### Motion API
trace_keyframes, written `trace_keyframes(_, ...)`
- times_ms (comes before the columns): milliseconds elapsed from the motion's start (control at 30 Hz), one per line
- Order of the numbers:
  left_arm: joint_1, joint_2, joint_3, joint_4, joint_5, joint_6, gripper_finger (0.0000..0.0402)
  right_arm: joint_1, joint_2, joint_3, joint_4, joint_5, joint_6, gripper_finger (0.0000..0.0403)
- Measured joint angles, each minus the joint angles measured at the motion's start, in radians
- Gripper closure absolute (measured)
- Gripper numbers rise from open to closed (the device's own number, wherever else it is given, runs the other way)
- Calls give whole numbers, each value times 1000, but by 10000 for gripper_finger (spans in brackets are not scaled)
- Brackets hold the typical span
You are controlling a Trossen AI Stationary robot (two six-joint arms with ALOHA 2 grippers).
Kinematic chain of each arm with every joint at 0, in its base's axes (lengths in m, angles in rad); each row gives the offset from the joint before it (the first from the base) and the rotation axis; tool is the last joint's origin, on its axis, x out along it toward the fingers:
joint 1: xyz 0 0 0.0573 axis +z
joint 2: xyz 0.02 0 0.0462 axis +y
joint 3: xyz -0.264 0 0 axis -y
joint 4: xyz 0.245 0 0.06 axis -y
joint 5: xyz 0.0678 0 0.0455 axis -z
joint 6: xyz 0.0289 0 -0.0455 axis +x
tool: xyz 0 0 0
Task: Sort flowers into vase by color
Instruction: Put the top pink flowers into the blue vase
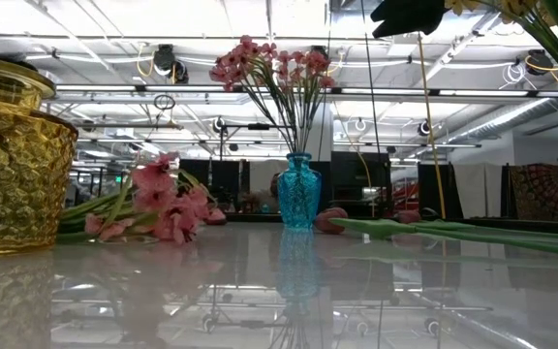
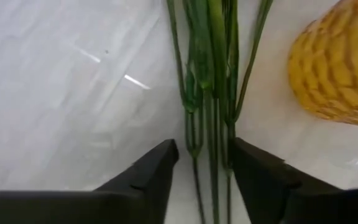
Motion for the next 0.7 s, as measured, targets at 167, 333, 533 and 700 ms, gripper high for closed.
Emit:
trace_keyframes(167,1,0,-1,-43,-14,0,306,0,0,0,0,0,0,118)
trace_keyframes(333,3,0,-1,-75,-18,1,378,0,0,0,0,0,0,118)
trace_keyframes(533,33,-6,-2,-140,-44,2,390,0,0,0,0,0,0,118)
trace_keyframes(700,82,-63,-5,-281,-84,2,390,0,0,0,11,0,0,118)
